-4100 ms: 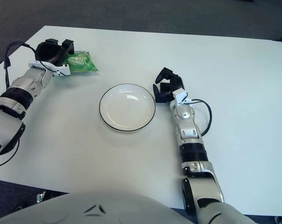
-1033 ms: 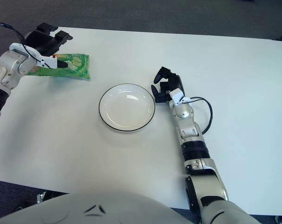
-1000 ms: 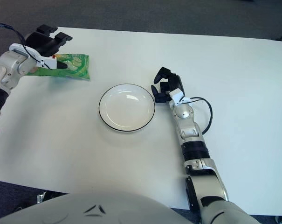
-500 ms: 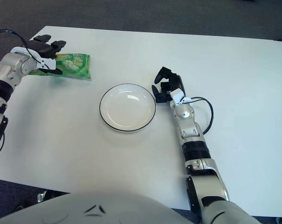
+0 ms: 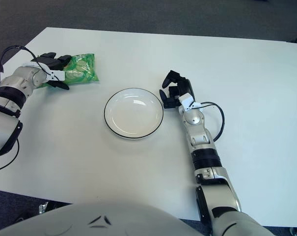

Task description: Put the snack into the plate.

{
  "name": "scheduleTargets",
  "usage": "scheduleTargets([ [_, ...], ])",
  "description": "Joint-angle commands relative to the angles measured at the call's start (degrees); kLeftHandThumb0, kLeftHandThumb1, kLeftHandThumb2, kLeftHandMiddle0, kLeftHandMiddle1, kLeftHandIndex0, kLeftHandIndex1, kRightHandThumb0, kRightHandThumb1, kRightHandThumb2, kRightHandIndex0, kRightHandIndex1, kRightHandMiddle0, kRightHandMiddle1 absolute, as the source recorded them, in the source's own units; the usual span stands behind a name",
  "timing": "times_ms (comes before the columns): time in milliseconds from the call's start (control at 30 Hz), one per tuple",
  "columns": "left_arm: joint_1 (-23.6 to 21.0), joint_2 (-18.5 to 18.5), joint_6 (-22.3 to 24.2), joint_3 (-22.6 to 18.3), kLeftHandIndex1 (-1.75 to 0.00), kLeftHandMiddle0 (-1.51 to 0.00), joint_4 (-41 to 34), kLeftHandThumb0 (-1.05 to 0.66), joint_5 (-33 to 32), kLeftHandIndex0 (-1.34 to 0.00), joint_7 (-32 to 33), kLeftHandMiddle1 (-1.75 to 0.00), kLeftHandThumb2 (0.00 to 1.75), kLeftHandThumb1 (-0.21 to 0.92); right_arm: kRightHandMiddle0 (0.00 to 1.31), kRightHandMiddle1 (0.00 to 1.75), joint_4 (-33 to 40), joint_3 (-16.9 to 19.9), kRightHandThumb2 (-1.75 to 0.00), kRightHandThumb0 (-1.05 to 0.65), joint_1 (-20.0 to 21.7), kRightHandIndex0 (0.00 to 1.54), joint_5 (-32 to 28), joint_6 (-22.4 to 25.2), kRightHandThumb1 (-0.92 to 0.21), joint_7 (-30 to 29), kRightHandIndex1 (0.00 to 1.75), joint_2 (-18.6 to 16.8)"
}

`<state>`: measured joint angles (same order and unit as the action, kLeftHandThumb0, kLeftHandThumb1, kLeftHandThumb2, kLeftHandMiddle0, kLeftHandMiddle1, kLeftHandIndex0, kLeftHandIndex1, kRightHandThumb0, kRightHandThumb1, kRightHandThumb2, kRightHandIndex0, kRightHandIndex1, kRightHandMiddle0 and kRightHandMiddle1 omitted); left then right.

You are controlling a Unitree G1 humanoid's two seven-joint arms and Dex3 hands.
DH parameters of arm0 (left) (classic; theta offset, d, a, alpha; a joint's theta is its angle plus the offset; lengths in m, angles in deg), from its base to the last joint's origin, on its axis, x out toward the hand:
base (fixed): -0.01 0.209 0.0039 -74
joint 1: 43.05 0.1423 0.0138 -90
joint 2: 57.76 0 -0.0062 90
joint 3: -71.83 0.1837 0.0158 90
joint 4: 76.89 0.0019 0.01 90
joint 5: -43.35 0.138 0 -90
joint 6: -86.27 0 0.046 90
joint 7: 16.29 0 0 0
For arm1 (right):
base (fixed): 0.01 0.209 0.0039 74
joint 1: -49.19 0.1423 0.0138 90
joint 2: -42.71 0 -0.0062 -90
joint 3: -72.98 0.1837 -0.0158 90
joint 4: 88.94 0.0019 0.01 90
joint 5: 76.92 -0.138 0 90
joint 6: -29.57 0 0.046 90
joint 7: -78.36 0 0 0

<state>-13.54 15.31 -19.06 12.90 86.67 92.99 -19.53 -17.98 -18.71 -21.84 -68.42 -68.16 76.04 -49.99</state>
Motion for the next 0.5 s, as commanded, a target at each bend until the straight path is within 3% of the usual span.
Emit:
scheduleTargets([
  [0,2.6,1.0,1.3,0.7,0.00,0.00,2.3,-1.05,-0.5,0.00,0.8,0.00,0.09,0.86,0.70,1.75,-2.8,-0.6,-1.44,-0.53,-3.5,1.32,0.4,4.0,-0.22,1.6,1.75,-0.2],
  [200,3.9,2.5,2.5,0.4,0.00,0.00,3.0,-1.05,-2.4,0.00,2.6,0.00,0.09,0.88,0.70,1.75,-3.9,-0.7,-1.44,-0.53,-2.9,1.32,0.2,2.9,-0.21,2.4,1.75,-0.2],
  [333,5.2,3.6,2.3,0.5,0.00,-0.05,2.4,-1.05,-3.3,0.00,4.5,-0.03,0.20,0.91,0.71,1.75,-5.4,-1.0,-1.46,-0.53,-2.6,1.34,0.6,0.6,-0.20,2.7,1.75,0.2],
  [400,5.7,3.9,1.9,0.6,-0.11,-0.03,1.9,-1.05,-3.7,0.00,5.4,-0.60,0.20,0.92,0.72,1.75,-5.8,-1.1,-1.46,-0.53,-2.5,1.35,0.8,0.0,-0.20,2.7,1.75,0.2],
  [467,6.2,4.0,1.7,0.4,-0.20,-0.02,2.1,-1.05,-4.3,0.00,6.7,-0.91,0.20,0.92,0.72,1.75,-6.2,-1.1,-1.46,-0.53,-2.4,1.35,0.9,-0.8,-0.20,2.7,1.75,0.3],
])
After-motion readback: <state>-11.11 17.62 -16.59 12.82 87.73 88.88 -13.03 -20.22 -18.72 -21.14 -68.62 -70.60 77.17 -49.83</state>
